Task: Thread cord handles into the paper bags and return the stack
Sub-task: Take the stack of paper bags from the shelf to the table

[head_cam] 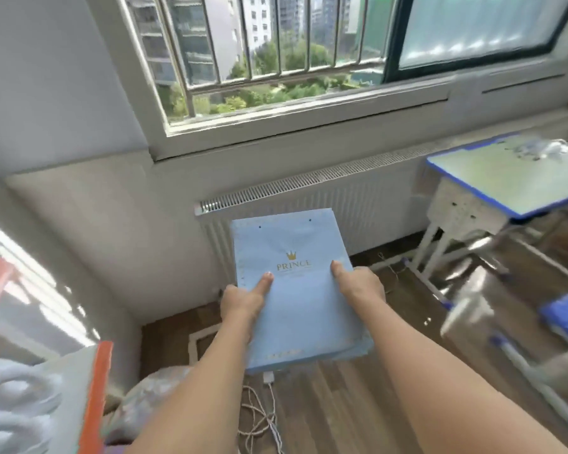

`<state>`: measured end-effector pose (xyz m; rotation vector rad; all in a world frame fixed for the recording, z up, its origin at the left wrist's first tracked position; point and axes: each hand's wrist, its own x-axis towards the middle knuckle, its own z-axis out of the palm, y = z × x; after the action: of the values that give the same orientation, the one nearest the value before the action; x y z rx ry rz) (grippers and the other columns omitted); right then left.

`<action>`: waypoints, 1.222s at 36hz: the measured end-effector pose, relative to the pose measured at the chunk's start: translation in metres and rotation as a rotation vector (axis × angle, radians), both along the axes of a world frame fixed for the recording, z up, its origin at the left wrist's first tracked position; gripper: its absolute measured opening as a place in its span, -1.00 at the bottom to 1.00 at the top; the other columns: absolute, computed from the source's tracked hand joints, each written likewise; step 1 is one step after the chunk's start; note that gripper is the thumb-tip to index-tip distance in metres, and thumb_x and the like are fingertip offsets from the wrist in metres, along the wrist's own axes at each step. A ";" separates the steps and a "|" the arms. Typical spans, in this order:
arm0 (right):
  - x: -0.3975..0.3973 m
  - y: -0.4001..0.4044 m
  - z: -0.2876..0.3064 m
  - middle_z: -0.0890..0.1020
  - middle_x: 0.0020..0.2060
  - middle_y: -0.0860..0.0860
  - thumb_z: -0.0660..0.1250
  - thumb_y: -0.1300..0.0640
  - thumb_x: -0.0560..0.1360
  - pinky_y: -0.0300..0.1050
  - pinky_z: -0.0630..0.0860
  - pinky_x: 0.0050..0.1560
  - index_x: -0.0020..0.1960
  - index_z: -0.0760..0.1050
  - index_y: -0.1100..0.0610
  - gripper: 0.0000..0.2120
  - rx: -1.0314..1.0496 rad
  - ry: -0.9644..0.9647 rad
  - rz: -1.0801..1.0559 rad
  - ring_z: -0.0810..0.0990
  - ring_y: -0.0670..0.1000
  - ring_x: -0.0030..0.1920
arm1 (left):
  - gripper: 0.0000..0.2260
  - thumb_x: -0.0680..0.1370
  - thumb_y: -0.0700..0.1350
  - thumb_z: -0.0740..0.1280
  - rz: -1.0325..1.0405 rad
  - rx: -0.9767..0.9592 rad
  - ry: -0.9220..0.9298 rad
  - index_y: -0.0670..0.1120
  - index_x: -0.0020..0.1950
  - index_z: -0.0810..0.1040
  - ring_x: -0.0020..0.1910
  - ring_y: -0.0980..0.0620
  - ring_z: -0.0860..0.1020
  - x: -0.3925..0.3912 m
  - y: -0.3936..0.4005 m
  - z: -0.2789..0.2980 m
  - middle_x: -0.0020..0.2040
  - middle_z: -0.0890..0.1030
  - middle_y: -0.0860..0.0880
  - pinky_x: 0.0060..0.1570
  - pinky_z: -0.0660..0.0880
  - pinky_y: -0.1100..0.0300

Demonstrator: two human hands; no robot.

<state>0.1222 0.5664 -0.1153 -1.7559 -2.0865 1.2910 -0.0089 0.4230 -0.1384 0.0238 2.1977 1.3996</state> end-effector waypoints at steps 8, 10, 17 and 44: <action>0.157 0.071 -0.009 0.53 0.25 0.18 0.11 -0.19 0.57 -0.06 0.39 0.14 0.29 0.44 0.27 -0.44 -0.012 -0.089 -0.292 0.48 0.20 0.25 | -0.44 0.30 0.23 0.53 -0.347 0.000 -0.092 -0.17 0.02 0.48 0.06 -0.18 0.60 0.122 0.117 -0.013 0.05 0.59 -0.15 0.11 0.54 -0.07; 0.198 0.087 -0.008 0.50 0.28 0.19 0.09 -0.17 0.59 -0.09 0.37 0.17 0.32 0.41 0.28 -0.43 -0.002 -0.118 -0.332 0.46 0.19 0.29 | -0.32 0.17 0.33 0.51 -0.416 -0.001 -0.103 -0.16 0.04 0.55 0.00 -0.16 0.62 0.156 0.141 -0.014 0.04 0.63 -0.12 0.08 0.57 -0.07; 0.327 0.137 -0.008 0.48 0.30 0.25 0.07 -0.19 0.60 -0.06 0.37 0.22 0.32 0.41 0.33 -0.38 0.015 -0.167 -0.473 0.44 0.22 0.31 | -0.34 0.19 0.34 0.52 -0.591 0.010 -0.114 -0.15 0.03 0.60 -0.07 -0.15 0.63 0.271 0.219 -0.018 -0.02 0.65 -0.12 0.05 0.58 -0.09; 0.473 0.386 -0.011 0.54 0.21 0.20 0.08 -0.26 0.57 -0.07 0.39 -0.03 0.25 0.45 0.28 -0.37 0.018 -0.143 -0.679 0.53 0.20 0.16 | -0.40 0.35 0.27 0.48 -0.797 0.038 -0.099 -0.16 0.14 0.50 -0.01 -0.17 0.58 0.401 0.513 -0.020 0.04 0.59 -0.12 0.10 0.54 -0.10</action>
<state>0.5950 0.9528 -0.1265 -2.3042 -1.3276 0.9563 0.3918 0.9357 -0.1585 0.7395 1.7598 0.9488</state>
